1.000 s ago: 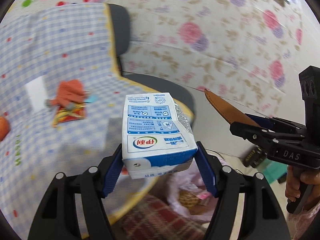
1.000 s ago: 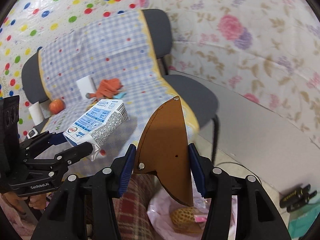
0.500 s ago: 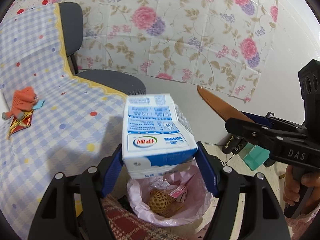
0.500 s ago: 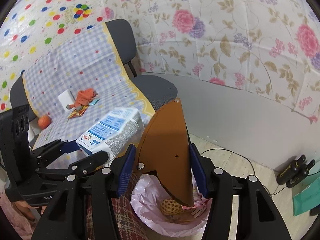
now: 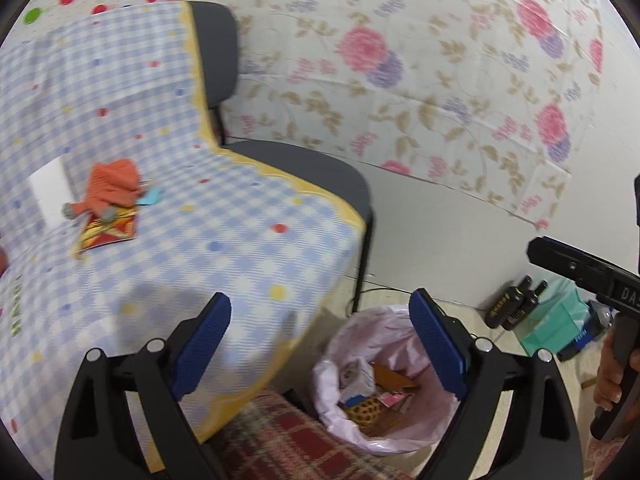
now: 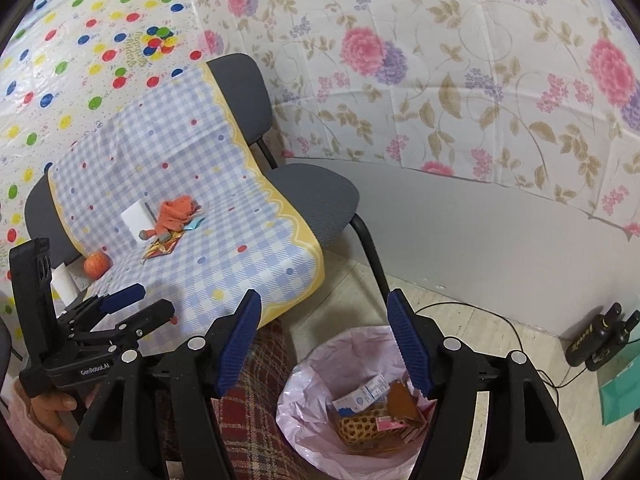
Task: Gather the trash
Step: 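Open both tools to drop the carton and leather piece into the bin, then move both tools back to the chair toward the orange glove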
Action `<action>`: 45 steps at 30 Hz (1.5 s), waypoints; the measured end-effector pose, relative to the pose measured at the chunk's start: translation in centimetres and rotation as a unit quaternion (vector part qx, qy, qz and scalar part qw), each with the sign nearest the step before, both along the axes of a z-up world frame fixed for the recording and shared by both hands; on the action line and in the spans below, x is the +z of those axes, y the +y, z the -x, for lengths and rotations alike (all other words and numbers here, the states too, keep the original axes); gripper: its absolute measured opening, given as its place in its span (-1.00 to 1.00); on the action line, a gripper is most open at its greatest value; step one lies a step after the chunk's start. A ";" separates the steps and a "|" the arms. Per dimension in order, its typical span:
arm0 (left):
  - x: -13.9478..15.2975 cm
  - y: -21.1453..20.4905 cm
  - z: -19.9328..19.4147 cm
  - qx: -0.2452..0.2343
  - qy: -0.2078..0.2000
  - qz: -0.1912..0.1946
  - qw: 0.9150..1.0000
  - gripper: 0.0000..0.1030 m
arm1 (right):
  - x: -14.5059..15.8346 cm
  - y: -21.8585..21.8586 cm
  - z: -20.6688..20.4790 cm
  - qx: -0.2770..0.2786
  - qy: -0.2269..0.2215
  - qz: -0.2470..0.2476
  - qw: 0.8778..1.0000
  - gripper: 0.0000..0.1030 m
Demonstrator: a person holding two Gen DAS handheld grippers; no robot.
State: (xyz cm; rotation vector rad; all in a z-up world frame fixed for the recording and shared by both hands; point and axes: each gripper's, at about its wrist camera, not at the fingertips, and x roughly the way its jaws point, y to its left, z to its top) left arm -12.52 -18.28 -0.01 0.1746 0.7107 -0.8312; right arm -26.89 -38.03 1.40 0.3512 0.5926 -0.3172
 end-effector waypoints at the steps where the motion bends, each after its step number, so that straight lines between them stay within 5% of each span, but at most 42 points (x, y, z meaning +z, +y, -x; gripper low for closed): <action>1: 0.1 0.5 -0.4 0.011 -0.002 -0.003 1.000 0.71 | 0.2 0.4 -0.5 0.005 0.002 0.006 1.000 0.29; 13: 1.5 8.8 -5.6 0.127 -0.024 -0.013 0.992 0.71 | 0.6 4.9 -9.3 0.076 0.012 0.044 0.996 0.23; 22: 2.1 15.3 -11.2 0.229 -0.033 -0.030 0.972 0.72 | 0.5 8.2 -16.9 0.128 0.014 0.060 0.990 0.25; 24: 2.1 16.1 -12.5 0.250 -0.030 -0.040 0.967 0.73 | 0.6 9.0 -18.5 0.137 0.015 0.065 0.988 0.43; 27: 1.9 17.6 -14.5 0.275 -0.025 -0.045 0.960 0.73 | 0.4 10.0 -21.7 0.156 0.020 0.070 0.985 0.45; 45: 0.4 25.3 -22.8 0.380 0.007 -0.065 0.923 0.73 | -2.9 17.9 -45.8 0.263 0.068 0.090 0.958 0.43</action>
